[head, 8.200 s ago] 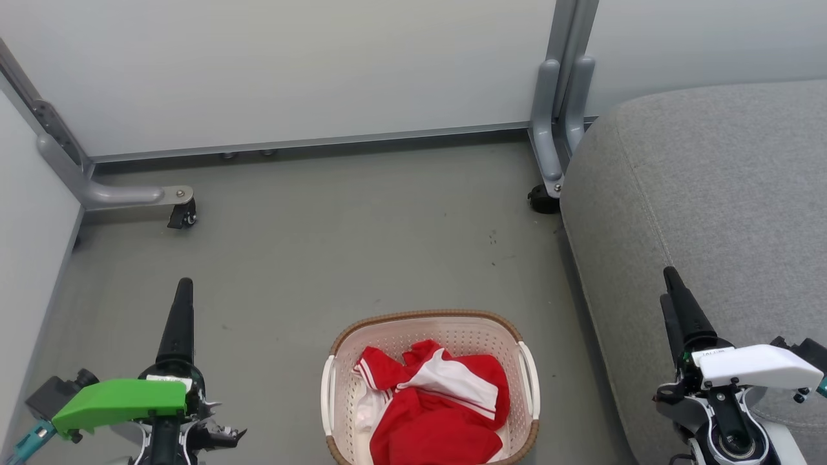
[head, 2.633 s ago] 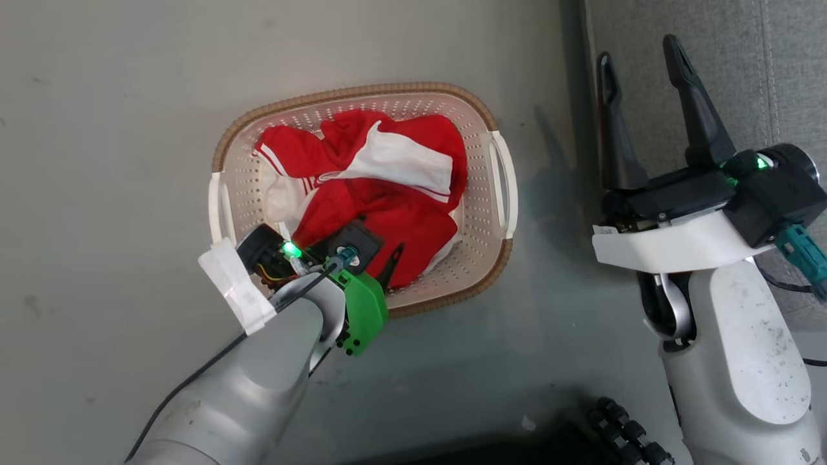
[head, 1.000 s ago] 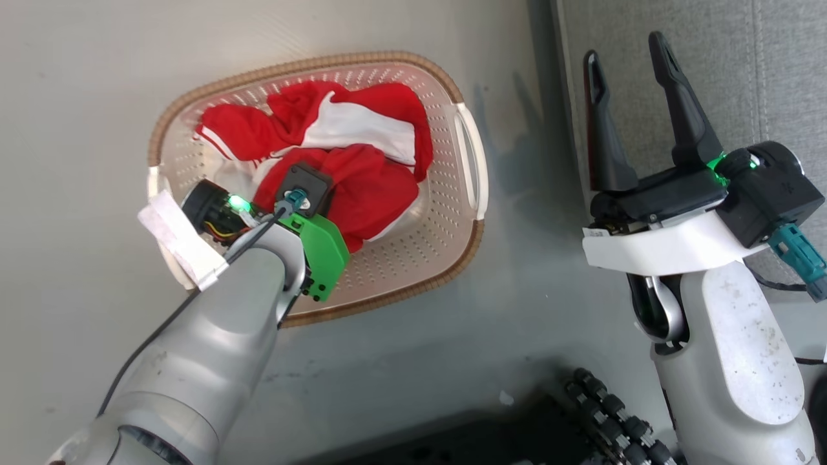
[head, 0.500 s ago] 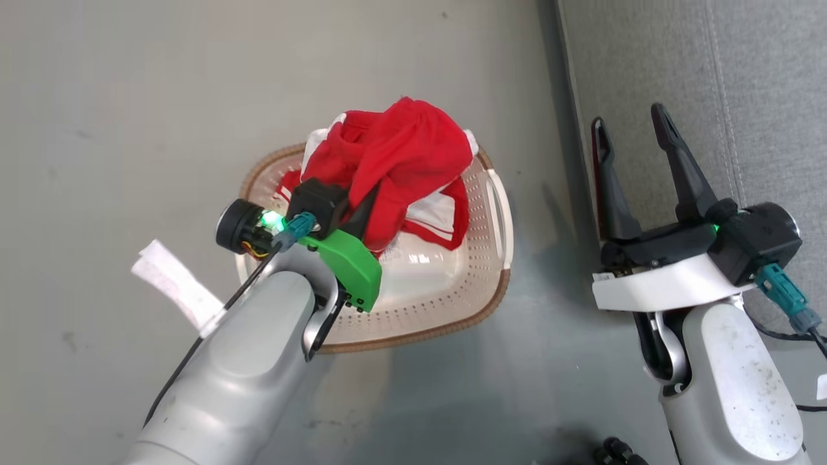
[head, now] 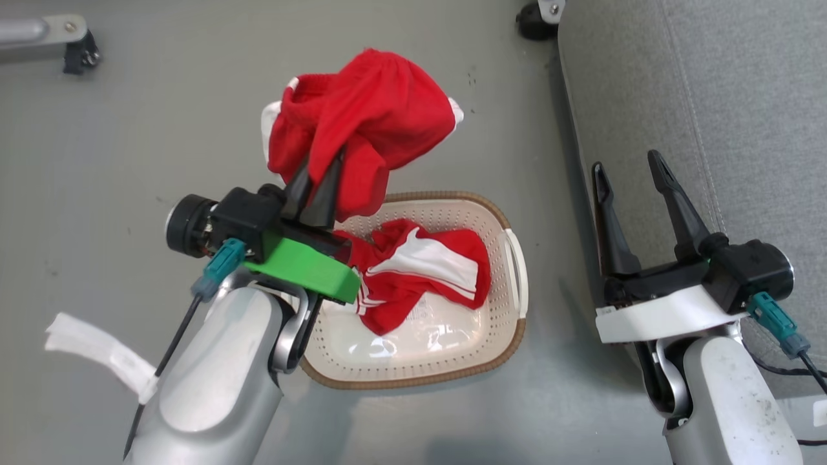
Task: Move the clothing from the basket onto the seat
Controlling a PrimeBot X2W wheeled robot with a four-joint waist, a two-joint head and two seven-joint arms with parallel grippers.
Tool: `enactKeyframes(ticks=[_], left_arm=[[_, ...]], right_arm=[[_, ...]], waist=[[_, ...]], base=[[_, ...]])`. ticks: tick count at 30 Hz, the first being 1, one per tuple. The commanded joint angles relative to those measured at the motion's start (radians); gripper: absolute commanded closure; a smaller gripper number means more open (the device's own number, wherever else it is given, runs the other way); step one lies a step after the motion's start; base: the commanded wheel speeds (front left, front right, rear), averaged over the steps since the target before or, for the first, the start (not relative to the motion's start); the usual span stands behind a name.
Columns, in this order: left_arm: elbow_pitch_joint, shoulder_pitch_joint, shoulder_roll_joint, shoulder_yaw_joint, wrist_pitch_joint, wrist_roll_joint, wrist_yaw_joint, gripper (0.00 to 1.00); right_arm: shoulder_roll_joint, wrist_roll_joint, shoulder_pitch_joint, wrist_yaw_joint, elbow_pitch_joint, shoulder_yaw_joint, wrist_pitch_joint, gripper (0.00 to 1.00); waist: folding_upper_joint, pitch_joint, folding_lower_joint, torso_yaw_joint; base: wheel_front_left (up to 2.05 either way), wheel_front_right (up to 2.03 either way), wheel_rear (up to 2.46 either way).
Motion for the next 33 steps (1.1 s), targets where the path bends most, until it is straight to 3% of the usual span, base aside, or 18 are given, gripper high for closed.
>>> enactKeyframes(ticks=[1,15,33], left_arm=[[-0.035,0.028,0.003,0.019,-0.001,0.018,0.006,1.00],[-0.303,0.212,-0.036,0.147,-0.001,0.125,-0.022,1.00],[-0.328,0.367,-0.077,0.147,-0.001,0.148,-0.060,1.00]], right_arm=[[-0.003,-0.002,0.020,0.000,-0.002,-0.001,0.005,0.00],[-0.003,-0.012,0.120,0.000,-0.024,0.003,0.047,0.00],[-0.003,0.011,0.232,0.000,-0.046,0.038,0.087,0.00]], waist=[[0.0000,-0.053,0.0000,0.023],[0.0000,-0.174,0.0000,0.034],[0.0000,-0.286,0.0000,0.035]], base=[[0.00,0.00,0.00],[0.00,0.00,0.00],[0.00,0.00,0.00]])
